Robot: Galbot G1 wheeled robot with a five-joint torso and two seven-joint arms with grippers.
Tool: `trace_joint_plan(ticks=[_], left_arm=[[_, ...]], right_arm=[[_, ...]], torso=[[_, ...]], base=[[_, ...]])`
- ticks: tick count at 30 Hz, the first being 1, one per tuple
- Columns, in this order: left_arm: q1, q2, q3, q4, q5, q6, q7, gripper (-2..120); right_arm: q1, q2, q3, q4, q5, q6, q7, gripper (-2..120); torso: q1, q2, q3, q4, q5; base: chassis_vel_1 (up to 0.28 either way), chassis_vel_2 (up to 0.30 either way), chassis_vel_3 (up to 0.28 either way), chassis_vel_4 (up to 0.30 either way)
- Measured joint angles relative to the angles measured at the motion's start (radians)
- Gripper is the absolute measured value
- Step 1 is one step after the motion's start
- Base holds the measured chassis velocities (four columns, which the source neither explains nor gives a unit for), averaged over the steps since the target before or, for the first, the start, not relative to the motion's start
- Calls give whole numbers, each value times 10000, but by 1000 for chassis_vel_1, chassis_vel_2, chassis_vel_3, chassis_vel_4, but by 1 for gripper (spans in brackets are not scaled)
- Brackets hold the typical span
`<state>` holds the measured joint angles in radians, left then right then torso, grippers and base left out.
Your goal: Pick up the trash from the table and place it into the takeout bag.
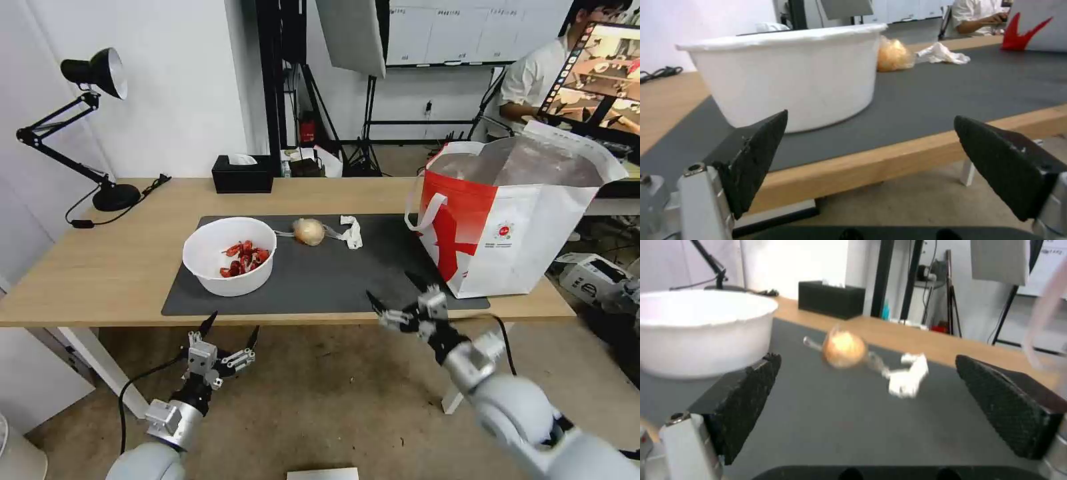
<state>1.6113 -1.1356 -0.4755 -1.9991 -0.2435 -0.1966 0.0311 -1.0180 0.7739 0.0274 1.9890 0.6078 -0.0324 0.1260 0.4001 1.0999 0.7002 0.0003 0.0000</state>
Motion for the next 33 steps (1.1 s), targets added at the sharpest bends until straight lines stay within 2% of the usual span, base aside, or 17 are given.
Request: trace_joint_plan(ticks=[5, 6, 9, 10, 13, 14, 17, 18, 21, 22, 26, 33], left_arm=[[-50, -24, -105, -34, 4, 28, -58, 100], [-50, -24, -105, -34, 4, 28, -58, 100], [-26, -24, -152, 77, 5, 11, -62, 100], [-26, -24, -152, 77, 5, 11, -62, 100], [-28, -27, -145, 160, 6, -15, -64, 100], [-28, -27, -145, 160, 6, -15, -64, 100], [-74, -25, -92, 242, 6, -20, -65, 100], [-74, -25, -92, 242, 6, -20, -65, 100], [-116, 11, -69, 296, -6, -30, -64, 100], [-116, 11, -69, 296, -6, -30, -64, 100], [-121, 62, -116, 401, -37, -99, -63, 100], [-30, 23, -143, 446, -44, -167, -60, 100]], right_arm=[[2080, 279, -1778, -839, 817, -630, 836, 100], [2080, 279, -1778, -839, 817, -630, 836, 100], [3828, 990, -2945, -1805, 1685, -1472, 2477, 100], [3828, 990, -2945, -1805, 1685, -1472, 2477, 100], [5270, 2170, -3600, -2873, 3157, -2353, 4424, 100], [5270, 2170, -3600, -2873, 3157, -2353, 4424, 100], [6290, 3329, -3919, -4237, 4194, -2938, 5950, 100], [6290, 3329, -3919, -4237, 4194, -2938, 5950, 100], [7045, 4246, -4014, -5709, 4472, -3214, 6553, 100], [7045, 4246, -4014, -5709, 4472, -3214, 6553, 100], [7905, 5256, -4019, -7704, 4473, -3437, 6848, 100], [8438, 6092, -3939, -9157, 4340, -3801, 6822, 100]], torso=[[0, 0, 0, -4, 0], [0, 0, 0, -4, 0], [0, 0, 0, -3, -3], [0, 0, 0, -3, -3], [0, 0, 0, -1, -1], [0, 0, 0, -1, -1], [0, -1, 0, 0, -3], [0, -1, 0, 0, -3], [1, -1, 0, -3, -2], [1, -1, 0, -3, -2], [0, 0, -1, -3, -2], [0, 0, -2, -1, -2]], base=[[0, 0, 0, 0], [0, 0, 0, 0], [0, 0, 0, 0], [0, 0, 0, 0], [0, 0, 0, 0], [0, 0, 0, 0], [0, 0, 0, 0], [0, 0, 0, 0], [0, 0, 0, 0], [0, 0, 0, 0], [0, 0, 0, 0], [0, 0, 0, 0]])
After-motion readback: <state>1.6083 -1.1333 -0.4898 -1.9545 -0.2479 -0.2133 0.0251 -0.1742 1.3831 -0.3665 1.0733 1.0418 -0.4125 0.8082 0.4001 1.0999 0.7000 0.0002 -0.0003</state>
